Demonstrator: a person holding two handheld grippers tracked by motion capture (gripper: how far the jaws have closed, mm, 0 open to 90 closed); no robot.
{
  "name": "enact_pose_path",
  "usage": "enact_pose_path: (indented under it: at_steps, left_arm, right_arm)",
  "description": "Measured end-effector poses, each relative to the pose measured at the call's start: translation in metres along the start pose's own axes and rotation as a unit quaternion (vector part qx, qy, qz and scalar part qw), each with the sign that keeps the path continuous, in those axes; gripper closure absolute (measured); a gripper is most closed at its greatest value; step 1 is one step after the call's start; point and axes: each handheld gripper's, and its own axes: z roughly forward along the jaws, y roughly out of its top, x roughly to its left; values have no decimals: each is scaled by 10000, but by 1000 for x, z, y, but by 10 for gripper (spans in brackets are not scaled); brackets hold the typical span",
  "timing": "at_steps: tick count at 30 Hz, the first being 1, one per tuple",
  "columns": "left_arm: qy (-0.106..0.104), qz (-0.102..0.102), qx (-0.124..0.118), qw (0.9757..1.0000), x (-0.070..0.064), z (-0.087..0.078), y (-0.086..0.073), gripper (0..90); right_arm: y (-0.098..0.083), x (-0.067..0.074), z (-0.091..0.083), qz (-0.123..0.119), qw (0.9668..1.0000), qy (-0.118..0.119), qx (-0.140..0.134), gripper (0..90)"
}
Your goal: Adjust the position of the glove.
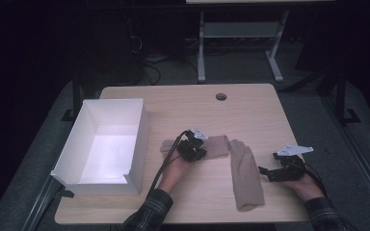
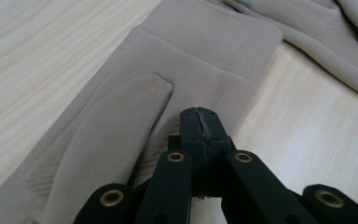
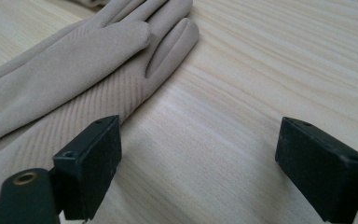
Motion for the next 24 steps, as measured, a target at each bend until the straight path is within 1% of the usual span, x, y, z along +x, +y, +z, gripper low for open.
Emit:
enact_pose_path:
  at_steps: [2,3,4,5,7,8,12,15,16,21,24]
  left_arm:
    - [-12,62,43,10000,-2,-3,-3,898]
    - [-33,24,20,10000,-4,-4,-4,898]
    - [-40,57,62,10000,-4,-6,-6,898]
    - [-54,79,38,9999,-5,-7,-8,898]
    - [-104,36,20,9999,-8,-9,-12,898]
    - [-123,85,52,9999,-8,-11,-13,898]
    - [-219,30,14,9998,-13,-17,-22,898]
    - [-263,61,21,9996,-15,-24,-30,898]
    - [-276,26,11,9996,-16,-25,-32,898]
    - [-314,4,86,9995,-21,-34,-41,898]
    - [-317,84,155,9993,-25,-40,-46,898]
  right_arm:
    - [0,0,0,-1,10000,0,-1,139]
    - [0,0,0,-1,10000,1,0,139]
    - [0,0,0,-1,10000,1,0,139]
    - [0,0,0,0,10000,2,0,139]
    - [0,0,0,-3,10000,3,0,139]
    - [0,0,0,-4,10000,3,-1,139]
    - [0,0,0,-1,10000,4,1,139]
    - [0,0,0,-3,10000,4,-1,139]
    - [0,0,0,-3,10000,5,0,139]
    - [0,0,0,-13,10000,4,8,139]
    - [0,0,0,-9,10000,0,-1,139]
